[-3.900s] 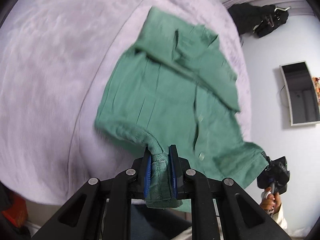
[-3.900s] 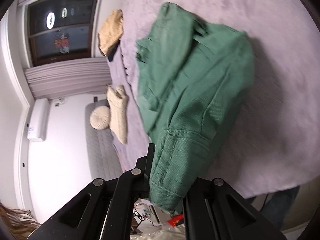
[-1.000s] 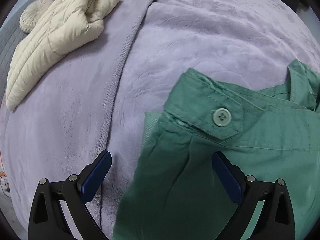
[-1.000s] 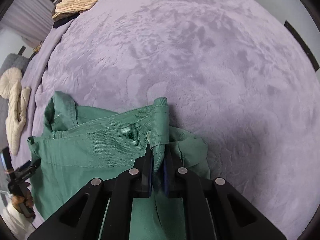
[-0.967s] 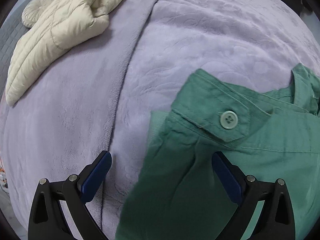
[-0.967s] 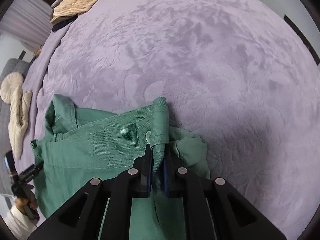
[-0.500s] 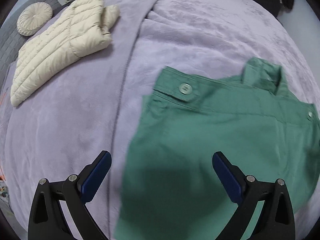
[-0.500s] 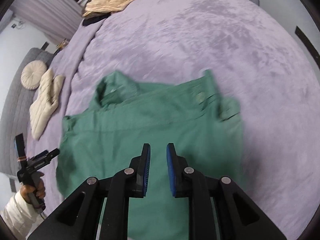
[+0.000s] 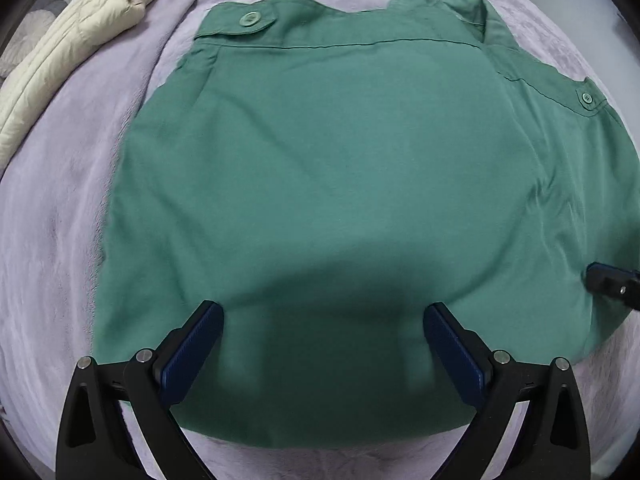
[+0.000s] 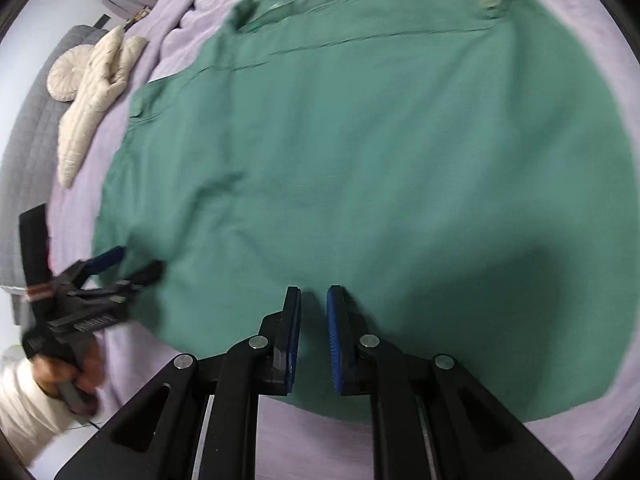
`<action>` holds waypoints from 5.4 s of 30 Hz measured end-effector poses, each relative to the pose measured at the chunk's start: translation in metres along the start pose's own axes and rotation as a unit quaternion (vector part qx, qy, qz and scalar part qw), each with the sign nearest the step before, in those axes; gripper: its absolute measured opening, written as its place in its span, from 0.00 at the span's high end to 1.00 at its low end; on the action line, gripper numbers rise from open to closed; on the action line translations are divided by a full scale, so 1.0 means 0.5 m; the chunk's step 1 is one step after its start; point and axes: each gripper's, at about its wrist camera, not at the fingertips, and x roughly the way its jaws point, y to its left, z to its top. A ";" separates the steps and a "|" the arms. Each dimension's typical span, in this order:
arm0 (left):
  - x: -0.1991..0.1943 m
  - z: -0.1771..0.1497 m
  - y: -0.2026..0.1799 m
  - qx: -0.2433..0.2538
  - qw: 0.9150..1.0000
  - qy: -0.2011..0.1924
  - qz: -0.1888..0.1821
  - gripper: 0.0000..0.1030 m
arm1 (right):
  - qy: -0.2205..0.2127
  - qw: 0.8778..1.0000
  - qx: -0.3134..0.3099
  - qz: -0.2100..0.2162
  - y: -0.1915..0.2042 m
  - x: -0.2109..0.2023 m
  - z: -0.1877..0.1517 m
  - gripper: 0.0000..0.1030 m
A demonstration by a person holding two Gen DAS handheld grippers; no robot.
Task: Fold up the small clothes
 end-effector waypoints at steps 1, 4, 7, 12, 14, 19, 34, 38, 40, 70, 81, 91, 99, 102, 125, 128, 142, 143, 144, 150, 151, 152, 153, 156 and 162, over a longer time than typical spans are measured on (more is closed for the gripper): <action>-0.004 -0.003 0.015 -0.001 1.000 -0.001 0.012 0.01 | -0.005 1.000 0.000 -0.013 -0.022 -0.015 -0.003 0.88; -0.018 -0.007 0.067 -0.013 0.999 -0.004 0.049 0.01 | -0.018 0.999 0.024 -0.037 -0.090 -0.059 -0.010 0.89; -0.013 -0.021 0.143 -0.057 0.995 0.006 0.078 0.01 | -0.036 0.995 0.048 -0.079 -0.158 -0.096 -0.017 0.90; -0.017 -0.038 0.216 -0.129 0.989 0.024 0.063 0.00 | -0.048 0.987 0.146 -0.044 -0.237 -0.116 -0.032 1.00; -0.045 -0.028 0.208 -0.127 0.988 0.022 0.079 0.00 | -0.066 0.983 0.166 -0.042 -0.229 -0.142 -0.025 0.96; -0.098 0.072 0.170 -0.096 0.993 -0.041 0.063 0.00 | -0.113 0.989 0.091 -0.036 -0.169 -0.183 0.060 0.96; 0.040 0.207 0.206 -0.136 0.987 -0.016 0.089 0.00 | -0.114 0.979 0.165 -0.030 -0.290 -0.121 0.161 0.96; 0.009 0.184 0.215 -0.122 0.987 -0.012 0.105 0.00 | -0.116 0.980 0.159 -0.026 -0.275 -0.157 0.142 0.95; -0.010 0.169 0.212 -0.114 0.988 -0.012 0.102 0.00 | -0.115 0.980 0.159 -0.019 -0.264 -0.171 0.128 0.95; -0.174 -0.109 0.135 -0.035 0.999 0.022 0.020 0.00 | -0.026 0.980 0.184 0.072 0.085 -0.092 -0.158 0.49; -0.174 -0.145 0.163 -0.053 0.998 0.022 -0.010 0.00 | -0.005 0.981 0.176 0.081 0.171 -0.056 -0.180 0.34; -0.172 -0.147 0.213 -0.086 0.996 0.022 -0.019 0.00 | 0.025 0.984 0.147 0.099 0.255 0.001 -0.172 0.24; -0.086 -0.101 0.297 -0.134 0.990 0.028 0.025 0.00 | 0.047 0.985 0.134 0.097 0.294 0.031 -0.179 0.24; -0.045 -0.101 0.303 -0.125 0.991 0.040 0.036 0.00 | 0.052 0.985 0.138 0.092 0.291 0.034 -0.186 0.24; -0.076 -0.146 0.360 -0.124 0.991 0.056 -0.019 0.00 | 0.061 0.972 0.179 0.140 0.304 0.095 -0.150 0.24; -0.076 -0.138 0.361 -0.122 0.991 0.055 -0.021 0.00 | 0.058 0.967 0.194 0.153 0.305 0.109 -0.142 0.24; -0.083 -0.078 0.387 -0.160 0.976 0.046 -0.138 0.00 | 0.005 0.931 0.281 0.234 0.283 0.183 -0.112 0.23; -0.081 -0.077 0.386 -0.159 0.975 0.047 -0.147 0.00 | -0.008 0.925 0.290 0.245 0.282 0.189 -0.105 0.23; -0.073 -0.066 0.377 -0.158 0.974 0.048 -0.158 0.00 | -0.017 0.919 0.301 0.255 0.281 0.194 -0.098 0.23; -0.041 -0.032 0.353 -0.155 0.960 0.062 -0.223 0.00 | -0.034 0.881 0.356 0.310 0.268 0.226 -0.061 0.85; -0.036 -0.024 0.352 -0.154 0.958 0.064 -0.233 0.00 | -0.037 0.880 0.350 0.320 0.267 0.220 -0.056 0.87; -0.029 -0.013 0.350 -0.155 0.954 0.067 -0.247 0.00 | -0.043 0.877 0.340 0.335 0.265 0.207 -0.052 0.89; -0.021 -0.002 0.345 -0.158 0.950 0.069 -0.260 0.00 | -0.048 0.877 0.332 0.345 0.268 0.196 -0.049 0.89; 0.003 0.038 0.328 -0.164 0.936 0.075 -0.301 0.00 | -0.064 0.876 0.305 0.367 0.272 0.155 -0.034 0.89; 0.034 0.128 0.225 -0.125 0.924 0.086 -0.351 0.00 | -0.062 0.895 0.245 0.368 0.294 0.116 -0.002 0.90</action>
